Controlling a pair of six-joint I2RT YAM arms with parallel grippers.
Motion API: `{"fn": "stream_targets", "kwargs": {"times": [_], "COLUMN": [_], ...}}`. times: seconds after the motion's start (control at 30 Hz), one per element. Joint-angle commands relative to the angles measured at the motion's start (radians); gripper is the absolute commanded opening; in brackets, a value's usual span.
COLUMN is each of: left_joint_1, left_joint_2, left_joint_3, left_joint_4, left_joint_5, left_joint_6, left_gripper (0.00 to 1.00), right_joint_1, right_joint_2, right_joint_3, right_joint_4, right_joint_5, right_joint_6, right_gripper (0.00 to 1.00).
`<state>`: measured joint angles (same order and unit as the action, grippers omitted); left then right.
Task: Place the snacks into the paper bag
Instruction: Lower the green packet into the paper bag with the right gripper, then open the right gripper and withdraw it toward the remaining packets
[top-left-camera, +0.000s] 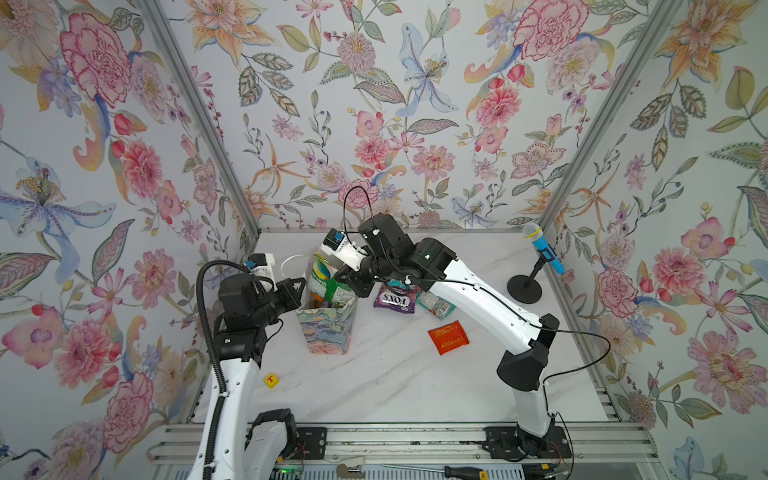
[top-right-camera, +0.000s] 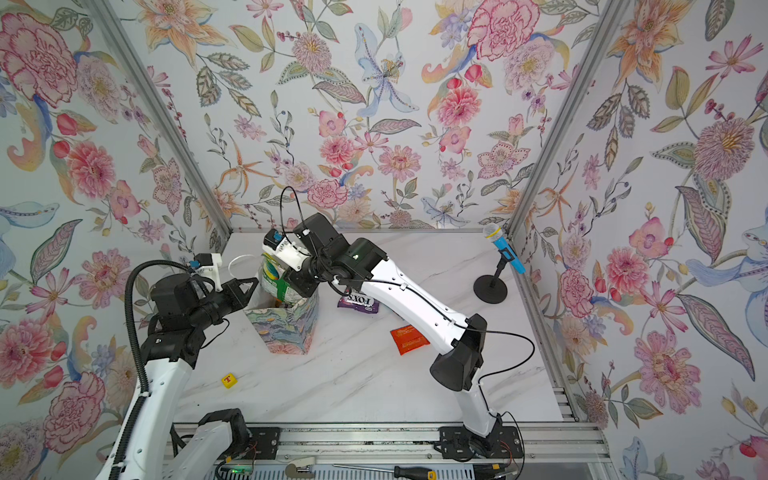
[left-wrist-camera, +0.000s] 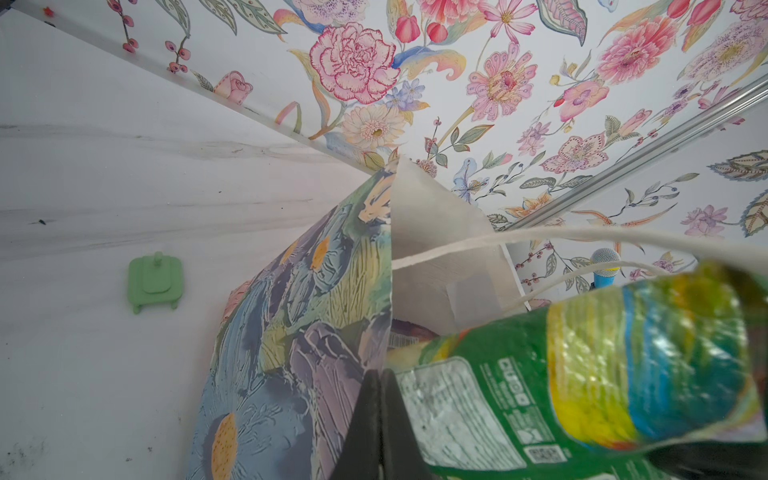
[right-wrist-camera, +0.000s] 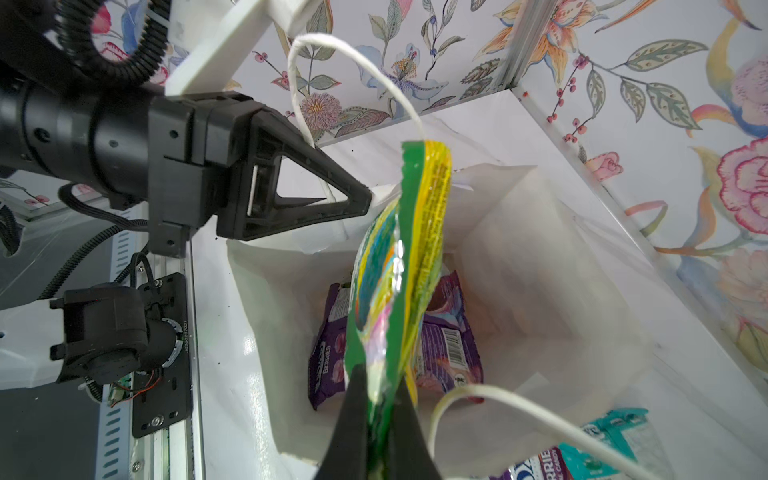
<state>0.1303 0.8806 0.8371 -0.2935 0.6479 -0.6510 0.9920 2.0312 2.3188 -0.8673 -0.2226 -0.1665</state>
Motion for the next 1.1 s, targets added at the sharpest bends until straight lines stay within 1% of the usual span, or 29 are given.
{"fn": "stream_targets", "kwargs": {"times": [0.0,0.17,0.4,0.43,0.5,0.53,0.6,0.67,0.73,0.9,1.0,1.07], "left_joint_1": [-0.006,-0.004,-0.005,-0.005,-0.005,-0.005,-0.005,-0.005,-0.005,-0.004,-0.004,-0.005], "left_joint_2": [-0.012,-0.011,-0.009,-0.01,-0.011,-0.012,-0.011,-0.009,-0.008,-0.009,-0.01,-0.011], "left_joint_3": [0.01,0.011,0.019,0.018,0.017,0.017,0.018,0.019,0.018,0.011,0.01,0.01], "left_joint_4": [0.024,0.025,0.02,0.02,0.019,0.017,0.016,0.016,0.017,0.022,0.021,0.02], "left_joint_5": [0.024,0.024,0.022,0.022,0.022,0.022,0.021,0.021,0.021,0.022,0.024,0.022], "left_joint_6": [0.019,0.017,0.018,0.016,0.019,0.019,0.021,0.022,0.022,0.019,0.022,0.024], "left_gripper": [0.03,0.03,0.03,0.03,0.03,0.03,0.03,0.03,0.03,0.03,0.03,0.03], "right_joint_1": [-0.006,-0.009,-0.003,-0.003,-0.004,-0.007,-0.017,-0.03,-0.039,-0.059,-0.067,-0.074], "right_joint_2": [0.015,0.039,0.093,0.095,0.096,0.095,0.089,0.078,0.059,0.004,-0.051,-0.116], "right_joint_3": [0.052,0.074,0.15,0.154,0.166,0.178,0.2,0.222,0.223,0.171,0.089,-0.018], "right_joint_4": [-0.045,-0.06,-0.112,-0.11,-0.11,-0.111,-0.109,-0.102,-0.084,-0.036,0.002,0.057], "right_joint_5": [-0.041,-0.064,-0.076,-0.069,-0.041,-0.03,-0.02,0.005,0.048,0.143,0.173,0.19], "right_joint_6": [-0.039,-0.048,-0.058,-0.057,-0.047,-0.039,-0.019,0.009,0.034,0.083,0.116,0.146], "right_gripper": [0.0,0.0,0.0,0.06,0.31,0.39,0.47,0.52,0.55,0.57,0.57,0.57]}}
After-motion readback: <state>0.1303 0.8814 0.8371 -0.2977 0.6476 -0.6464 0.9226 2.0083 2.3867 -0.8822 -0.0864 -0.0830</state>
